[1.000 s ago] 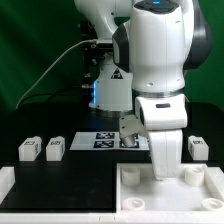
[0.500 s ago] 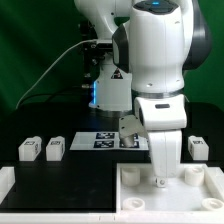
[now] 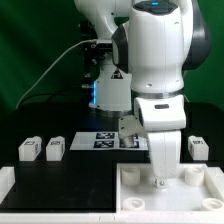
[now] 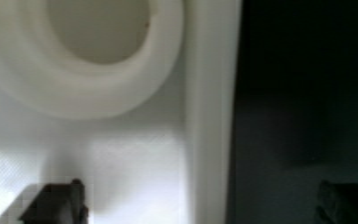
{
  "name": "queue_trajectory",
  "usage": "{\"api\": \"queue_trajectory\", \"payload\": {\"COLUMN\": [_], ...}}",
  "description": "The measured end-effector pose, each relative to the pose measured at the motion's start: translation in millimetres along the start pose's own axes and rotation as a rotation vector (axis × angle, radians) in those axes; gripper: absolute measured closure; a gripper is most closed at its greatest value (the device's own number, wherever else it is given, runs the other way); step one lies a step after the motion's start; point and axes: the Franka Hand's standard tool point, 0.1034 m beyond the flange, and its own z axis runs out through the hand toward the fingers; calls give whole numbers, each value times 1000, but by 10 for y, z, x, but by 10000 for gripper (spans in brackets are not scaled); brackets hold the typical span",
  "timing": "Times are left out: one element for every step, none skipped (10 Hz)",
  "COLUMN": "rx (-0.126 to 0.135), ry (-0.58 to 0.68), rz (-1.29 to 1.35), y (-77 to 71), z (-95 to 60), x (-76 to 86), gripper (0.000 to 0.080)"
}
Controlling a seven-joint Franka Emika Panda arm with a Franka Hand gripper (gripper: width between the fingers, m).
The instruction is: Assemble one leg
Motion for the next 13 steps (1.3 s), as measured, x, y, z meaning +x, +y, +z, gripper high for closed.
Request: {"api": "queue_trajectory", "payload": {"rx": [-1, -14, -30, -37, -40, -40, 6, 36, 19, 26, 31, 36, 46], "ry": [0, -2, -6, -8, 2, 18, 30, 38, 48, 45, 47, 45, 35], "rz": [1, 44, 106, 132, 259, 432, 686, 848, 885, 964, 1084, 1239, 1432], "y": [3, 32, 24, -48, -134, -197, -225, -145, -117, -144, -146, -168, -275], "z": [-4, -91, -208, -276, -324, -354, -373, -431, -421, -406, -406, -405, -398], "x": [-5, -7, 12, 50, 144, 264, 387, 470, 450, 453, 468, 530, 770], "gripper": [150, 150, 150, 150, 150, 150, 150, 150, 150, 150, 150, 150, 150]}}
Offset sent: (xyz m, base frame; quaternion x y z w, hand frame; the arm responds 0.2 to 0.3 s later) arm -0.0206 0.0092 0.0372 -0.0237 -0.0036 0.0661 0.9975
